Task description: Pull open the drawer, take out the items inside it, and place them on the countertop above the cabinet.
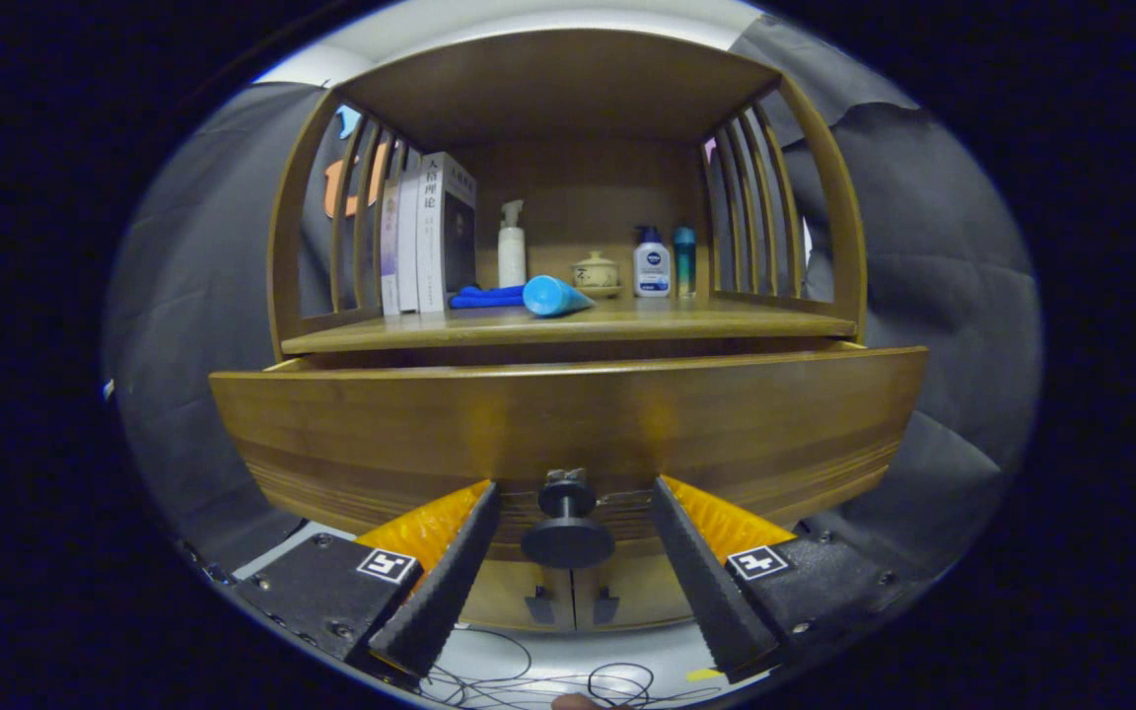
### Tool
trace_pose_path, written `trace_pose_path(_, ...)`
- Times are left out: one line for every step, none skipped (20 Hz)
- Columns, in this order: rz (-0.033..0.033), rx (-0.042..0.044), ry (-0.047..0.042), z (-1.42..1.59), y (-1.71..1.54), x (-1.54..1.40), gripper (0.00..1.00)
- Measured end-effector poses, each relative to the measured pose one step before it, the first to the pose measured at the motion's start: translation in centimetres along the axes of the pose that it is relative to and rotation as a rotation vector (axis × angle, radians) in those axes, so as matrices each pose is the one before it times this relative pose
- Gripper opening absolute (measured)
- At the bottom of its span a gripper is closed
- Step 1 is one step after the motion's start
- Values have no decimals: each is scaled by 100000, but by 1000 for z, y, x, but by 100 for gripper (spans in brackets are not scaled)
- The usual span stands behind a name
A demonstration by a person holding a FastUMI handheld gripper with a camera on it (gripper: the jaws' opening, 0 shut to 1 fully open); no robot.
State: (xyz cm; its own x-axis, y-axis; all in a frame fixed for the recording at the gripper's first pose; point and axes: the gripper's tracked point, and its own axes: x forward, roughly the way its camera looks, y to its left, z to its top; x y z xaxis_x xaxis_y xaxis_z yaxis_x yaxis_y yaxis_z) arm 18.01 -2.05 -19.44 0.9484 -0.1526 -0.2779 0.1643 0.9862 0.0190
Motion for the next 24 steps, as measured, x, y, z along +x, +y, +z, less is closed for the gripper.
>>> trace_pose_path(-10, 668, 684, 172, 39, 582, 100)
trace_pose_path(-56, 625, 315, 167, 40, 417, 100)
trace_pose_path(-166, 251, 237, 184, 60, 565, 100)
trace_pose_path(-163, -140, 16, 90, 36, 388, 100)
trace_pose_path(-179, -62, 64, 246, -9, 515, 100)
trace_pose_path(-73, -66, 217, 107, 34, 502, 100)
trace_pose_path(-13, 108, 438, 206, 18, 561, 100)
trace_pose_path(-96, -143, 596, 136, 29, 455, 100)
trace_pose_path(-166, 307, 562, 196, 20, 531, 100)
trace_pose_path(-107, 373, 508, 157, 32, 326, 100)
trace_pose_path(37, 125, 303, 156, 11, 497, 100)
trace_pose_path(70, 258, 431, 185, 31, 399, 100)
trace_pose_path(-457, 576, -180, 126, -18, 320, 100)
trace_pose_path(-415, -245, 920, -27, 67, 62, 100)
trace_pose_path(-240, -585, -339, -60, -72, 88, 100)
trace_pose_path(128, -137, -479, -62, 63, -192, 100)
trace_pose_path(169, -554, 760, -47, -109, 90, 100)
trace_pose_path(-104, 24, 1661, -149, -231, 16, 100)
trace_pose_path(34, 1180, 1419, -29, -275, -181, 100)
trace_pose_path(7, 1814, -560, 192, -232, -514, 100)
trace_pose_path(315, 1763, -1270, 272, -124, -626, 100)
trace_pose_path(1643, 456, -534, 34, 171, -643, 100)
trace_pose_path(1198, -369, -721, 39, 108, -861, 100)
trace_pose_path(1141, -886, -907, 242, 85, -1023, 100)
